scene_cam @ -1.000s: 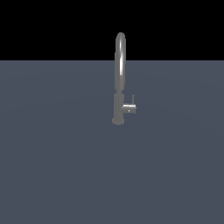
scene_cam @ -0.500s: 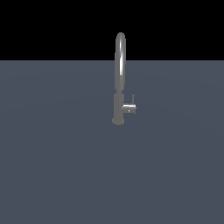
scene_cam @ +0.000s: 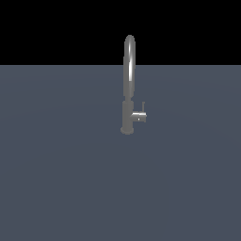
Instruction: Turn on the faucet by rotating a designated handle.
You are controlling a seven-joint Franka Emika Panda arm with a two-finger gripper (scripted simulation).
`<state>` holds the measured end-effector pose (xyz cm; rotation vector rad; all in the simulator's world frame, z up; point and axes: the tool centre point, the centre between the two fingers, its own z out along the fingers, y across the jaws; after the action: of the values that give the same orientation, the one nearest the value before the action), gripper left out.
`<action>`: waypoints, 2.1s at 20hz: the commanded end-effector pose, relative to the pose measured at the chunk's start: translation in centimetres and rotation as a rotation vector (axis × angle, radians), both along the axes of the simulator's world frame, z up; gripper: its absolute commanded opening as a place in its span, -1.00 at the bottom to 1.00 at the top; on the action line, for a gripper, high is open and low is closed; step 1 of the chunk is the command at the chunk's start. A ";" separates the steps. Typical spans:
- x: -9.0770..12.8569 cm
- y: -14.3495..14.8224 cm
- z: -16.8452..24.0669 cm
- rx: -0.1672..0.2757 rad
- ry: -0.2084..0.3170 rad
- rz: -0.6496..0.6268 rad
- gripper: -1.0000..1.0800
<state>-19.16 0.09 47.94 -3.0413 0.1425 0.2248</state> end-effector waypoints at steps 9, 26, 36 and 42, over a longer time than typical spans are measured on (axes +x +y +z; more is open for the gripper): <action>6.2 -0.6 -1.6 0.137 0.131 -0.150 -1.00; 15.8 -3.0 -6.4 0.376 0.354 -0.403 -1.00; 20.7 -5.0 -10.7 0.529 0.496 -0.562 -1.00; 23.4 -6.3 -14.0 0.629 0.588 -0.666 -1.00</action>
<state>3.57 -5.90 34.80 -2.1290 0.8743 0.8655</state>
